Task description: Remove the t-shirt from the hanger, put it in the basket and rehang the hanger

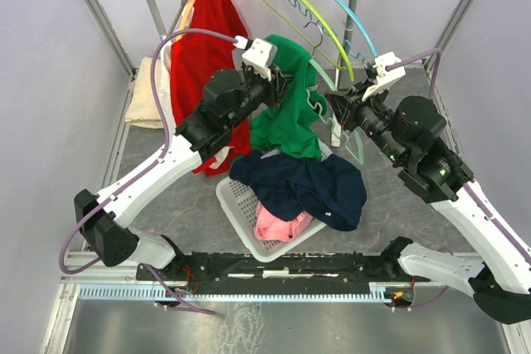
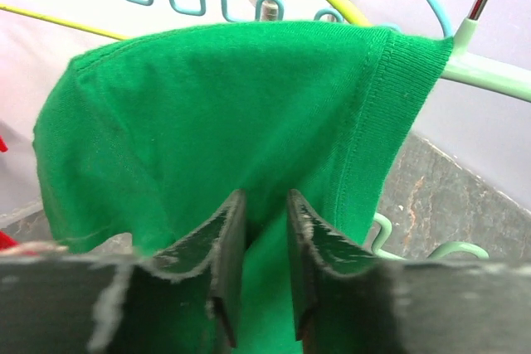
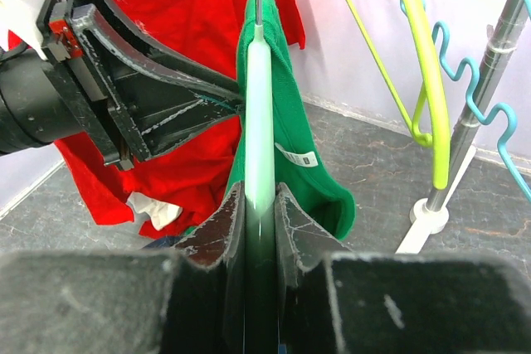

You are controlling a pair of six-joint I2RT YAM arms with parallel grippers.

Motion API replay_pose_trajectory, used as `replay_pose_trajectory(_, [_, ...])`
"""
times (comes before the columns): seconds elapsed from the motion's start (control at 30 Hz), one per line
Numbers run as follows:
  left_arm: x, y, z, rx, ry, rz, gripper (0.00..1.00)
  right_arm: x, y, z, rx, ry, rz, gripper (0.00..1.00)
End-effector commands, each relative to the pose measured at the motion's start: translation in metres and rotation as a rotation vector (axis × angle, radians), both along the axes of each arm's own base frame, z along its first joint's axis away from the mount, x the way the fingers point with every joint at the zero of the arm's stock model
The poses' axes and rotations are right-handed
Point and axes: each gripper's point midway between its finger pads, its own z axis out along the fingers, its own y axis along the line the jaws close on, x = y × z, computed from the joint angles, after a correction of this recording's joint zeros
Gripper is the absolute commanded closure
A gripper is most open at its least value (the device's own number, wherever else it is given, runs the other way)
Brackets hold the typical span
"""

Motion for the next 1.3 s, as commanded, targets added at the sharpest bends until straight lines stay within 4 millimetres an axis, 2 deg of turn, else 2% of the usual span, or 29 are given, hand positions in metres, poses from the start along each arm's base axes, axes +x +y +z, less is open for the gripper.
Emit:
replay_pose_trajectory(0.0, [-0.009,0.016,0.041,-0.061,-0.11,0.036,0.61,-0.011,-0.008,0.05,0.111,-0.134,0.008,0.98])
replay_pose_trajectory(0.2, [-0.011,0.014,0.045,-0.074,-0.126,0.018,0.51,-0.012,-0.008,0.05,0.113,-0.134,0.012,0.98])
replay_pose_trajectory(0.47, [-0.005,0.006,0.054,-0.081,-0.144,0.009,0.51,-0.016,-0.007,0.051,0.121,-0.139,0.031,0.98])
replay_pose_trajectory(0.67, [-0.001,0.0,0.059,-0.08,-0.154,0.0,0.55,-0.018,-0.006,0.053,0.123,-0.141,0.042,0.98])
replay_pose_trajectory(0.73, [0.002,-0.001,0.06,-0.081,-0.154,0.004,0.6,-0.018,-0.005,0.052,0.123,-0.14,0.044,0.98])
replay_pose_trajectory(0.8, [0.003,-0.002,0.061,-0.082,-0.156,0.005,0.74,-0.018,-0.005,0.052,0.122,-0.138,0.047,0.98])
replay_pose_trajectory(0.87, [0.005,-0.001,0.062,-0.082,-0.154,0.014,0.93,-0.018,-0.005,0.051,0.12,-0.135,0.044,0.98])
replay_pose_trajectory(0.9, [0.006,0.0,0.062,-0.082,-0.151,0.024,0.97,-0.018,-0.006,0.051,0.119,-0.135,0.042,0.98])
replay_pose_trajectory(1.07, [0.018,0.022,0.07,-0.086,-0.15,0.163,0.97,-0.021,-0.01,0.049,0.108,-0.132,0.035,0.98])
replay_pose_trajectory(1.27, [0.046,0.053,0.081,0.002,-0.122,0.373,0.97,-0.032,-0.024,0.051,0.107,-0.151,0.017,0.98])
